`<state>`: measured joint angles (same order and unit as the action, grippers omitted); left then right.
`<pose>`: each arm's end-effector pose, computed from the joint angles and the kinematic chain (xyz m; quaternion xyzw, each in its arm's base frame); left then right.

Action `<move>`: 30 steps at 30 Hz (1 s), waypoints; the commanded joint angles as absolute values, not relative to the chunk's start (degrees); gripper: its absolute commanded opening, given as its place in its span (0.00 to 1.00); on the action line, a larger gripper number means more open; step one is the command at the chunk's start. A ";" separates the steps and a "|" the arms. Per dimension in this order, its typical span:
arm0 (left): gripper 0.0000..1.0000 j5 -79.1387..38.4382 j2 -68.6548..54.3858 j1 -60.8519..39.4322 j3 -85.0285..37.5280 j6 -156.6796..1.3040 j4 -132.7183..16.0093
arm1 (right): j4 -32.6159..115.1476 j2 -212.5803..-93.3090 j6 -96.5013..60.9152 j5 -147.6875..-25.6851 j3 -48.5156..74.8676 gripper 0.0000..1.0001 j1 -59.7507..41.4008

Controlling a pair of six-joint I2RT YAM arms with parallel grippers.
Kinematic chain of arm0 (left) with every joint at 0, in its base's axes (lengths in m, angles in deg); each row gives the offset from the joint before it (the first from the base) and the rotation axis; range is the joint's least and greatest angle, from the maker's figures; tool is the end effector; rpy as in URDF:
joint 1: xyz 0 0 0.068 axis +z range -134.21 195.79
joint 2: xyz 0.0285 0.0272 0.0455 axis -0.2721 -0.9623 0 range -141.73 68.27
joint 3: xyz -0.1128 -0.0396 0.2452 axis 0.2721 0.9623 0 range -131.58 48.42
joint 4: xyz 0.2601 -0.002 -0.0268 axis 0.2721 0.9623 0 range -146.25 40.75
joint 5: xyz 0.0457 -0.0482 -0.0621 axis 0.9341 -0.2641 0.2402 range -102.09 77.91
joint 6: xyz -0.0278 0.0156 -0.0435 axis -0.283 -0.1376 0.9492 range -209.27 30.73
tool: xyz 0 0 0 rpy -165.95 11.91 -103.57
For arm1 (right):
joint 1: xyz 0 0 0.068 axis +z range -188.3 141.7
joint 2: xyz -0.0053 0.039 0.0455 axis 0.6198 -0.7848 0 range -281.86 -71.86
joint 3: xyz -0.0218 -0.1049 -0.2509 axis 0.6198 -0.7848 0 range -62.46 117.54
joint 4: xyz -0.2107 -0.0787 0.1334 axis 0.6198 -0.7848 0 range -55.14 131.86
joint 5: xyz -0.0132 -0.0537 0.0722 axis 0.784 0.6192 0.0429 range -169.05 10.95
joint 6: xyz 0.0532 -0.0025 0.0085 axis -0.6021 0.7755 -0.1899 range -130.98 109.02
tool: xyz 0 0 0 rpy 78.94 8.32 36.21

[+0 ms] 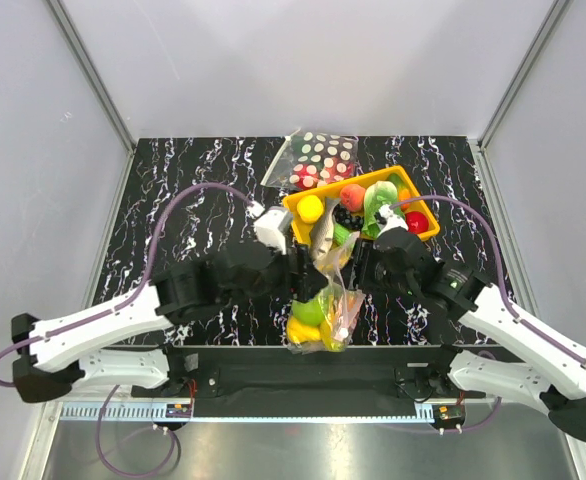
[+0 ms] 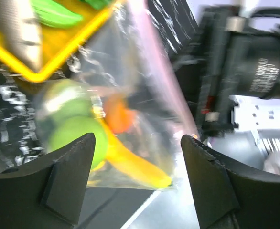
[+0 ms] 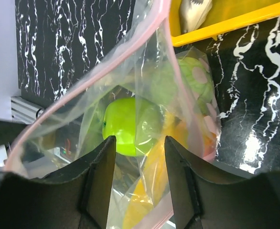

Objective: Open the zip-top bag and remove the fake food
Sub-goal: Pick up the fake fruit from the zipper food storage bag.

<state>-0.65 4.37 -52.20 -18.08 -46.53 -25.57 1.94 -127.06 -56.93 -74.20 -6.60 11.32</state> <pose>0.0972 -0.2216 0.3703 0.1365 0.8438 -0.3726 0.3613 0.1308 0.1491 0.3238 -0.0108 0.9029 0.2914 0.3159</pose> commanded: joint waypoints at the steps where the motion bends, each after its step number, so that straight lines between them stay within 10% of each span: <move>1: 0.79 8.55 9.64 -52.15 -14.17 -45.06 -28.84 | -0.59 -125.39 -57.82 -69.82 -5.07 0.52 11.80; 23: 0.77 -4.87 3.76 -49.52 3.23 -39.43 -35.85 | 0.03 -129.96 -54.23 -80.89 -4.28 0.53 11.80; 30: 0.42 -9.97 0.34 -48.46 4.12 -39.96 -40.69 | -4.97 -130.66 -51.50 -85.37 -0.42 0.53 11.80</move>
<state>-7.47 2.30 -49.25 3.10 -39.07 -37.25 -3.04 -130.36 -53.87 -81.90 -4.81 11.43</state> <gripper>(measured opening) 0.453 0.530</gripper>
